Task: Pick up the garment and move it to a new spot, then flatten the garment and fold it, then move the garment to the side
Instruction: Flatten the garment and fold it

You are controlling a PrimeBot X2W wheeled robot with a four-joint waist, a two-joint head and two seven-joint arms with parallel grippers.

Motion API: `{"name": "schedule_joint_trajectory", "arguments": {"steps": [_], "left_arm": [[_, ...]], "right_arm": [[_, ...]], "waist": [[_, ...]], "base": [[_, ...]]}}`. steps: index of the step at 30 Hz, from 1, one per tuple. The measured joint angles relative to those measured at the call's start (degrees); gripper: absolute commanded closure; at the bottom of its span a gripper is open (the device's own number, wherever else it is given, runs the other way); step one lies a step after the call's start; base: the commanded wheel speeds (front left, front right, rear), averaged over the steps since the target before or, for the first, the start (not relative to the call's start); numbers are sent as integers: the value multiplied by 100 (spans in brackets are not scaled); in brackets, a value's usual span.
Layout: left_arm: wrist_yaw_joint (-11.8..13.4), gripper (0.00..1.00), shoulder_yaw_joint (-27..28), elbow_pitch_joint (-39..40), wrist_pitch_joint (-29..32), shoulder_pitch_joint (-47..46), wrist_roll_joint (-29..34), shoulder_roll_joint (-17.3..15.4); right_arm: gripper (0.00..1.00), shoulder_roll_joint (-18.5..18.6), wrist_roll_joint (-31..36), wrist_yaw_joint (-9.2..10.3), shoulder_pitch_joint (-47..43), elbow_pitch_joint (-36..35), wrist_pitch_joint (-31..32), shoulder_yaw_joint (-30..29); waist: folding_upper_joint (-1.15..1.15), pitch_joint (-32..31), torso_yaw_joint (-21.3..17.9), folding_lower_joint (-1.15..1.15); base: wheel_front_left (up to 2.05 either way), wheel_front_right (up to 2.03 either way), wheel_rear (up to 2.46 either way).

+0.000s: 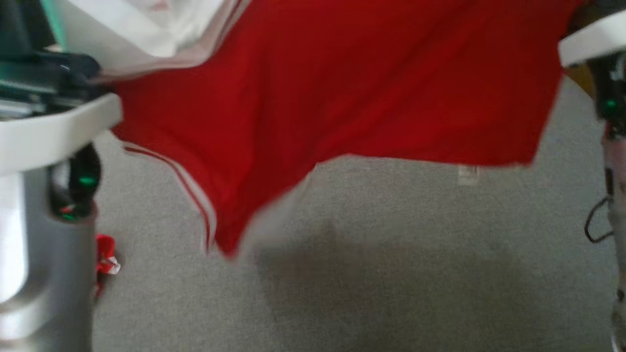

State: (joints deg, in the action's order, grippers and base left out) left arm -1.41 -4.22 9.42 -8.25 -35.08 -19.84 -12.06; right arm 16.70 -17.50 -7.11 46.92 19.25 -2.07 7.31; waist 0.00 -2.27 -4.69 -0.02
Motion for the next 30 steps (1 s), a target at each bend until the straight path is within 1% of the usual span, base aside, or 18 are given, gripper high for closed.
{"name": "schedule_joint_trajectory", "arguments": {"steps": [3,6,9,11,14,16,18,21,23,26,30], "left_arm": [[48,100,75,358,415,-99,-110,-94],[36,100,74,334,761,-310,-112,-300],[-59,100,31,-4,998,-744,-132,-407],[-181,100,-107,-425,1092,-1142,-94,-501],[-328,100,-301,-1241,1077,-1887,-5,-571],[-372,100,-390,-1855,966,-2498,75,-572],[-423,100,-466,-2498,745,-3156,179,-575],[-467,100,-506,-3363,354,-4098,236,-561],[-491,100,-515,-3832,38,-4596,275,-556],[-516,100,-525,-4400,-344,-5072,276,-521],[-548,100,-532,-4774,-589,-5354,276,-498]], "right_arm": [[100,24,-51,0,-418,-739,491,-243],[100,15,-22,0,-675,-1188,862,-420],[100,-45,-8,0,-618,-1414,1121,-546],[100,-57,40,0,-453,-1354,1205,-554],[100,-43,162,0,121,-913,1201,-419],[100,-23,270,0,705,-435,1062,-320],[100,29,405,0,1357,111,806,-171],[100,-46,411,0,2337,1021,344,-278],[100,-59,433,0,2878,1532,-43,-219],[100,-62,455,0,3463,2246,-589,-130],[100,-60,421,0,3846,2899,-1065,68]], "waist": [[0,72,-1,0],[0,220,6,1],[0,484,9,1],[0,723,11,2],[0,1141,12,3],[0,1440,19,4],[0,1732,33,4],[0,2127,71,5],[-1,2327,114,5],[-1,2469,240,5],[0,2515,401,1]], "base": [[0,0,0],[0,0,0],[0,0,0],[0,0,0],[0,0,0],[0,0,0],[0,0,0],[0,0,0],[0,0,0],[0,0,0],[0,0,0]]}}
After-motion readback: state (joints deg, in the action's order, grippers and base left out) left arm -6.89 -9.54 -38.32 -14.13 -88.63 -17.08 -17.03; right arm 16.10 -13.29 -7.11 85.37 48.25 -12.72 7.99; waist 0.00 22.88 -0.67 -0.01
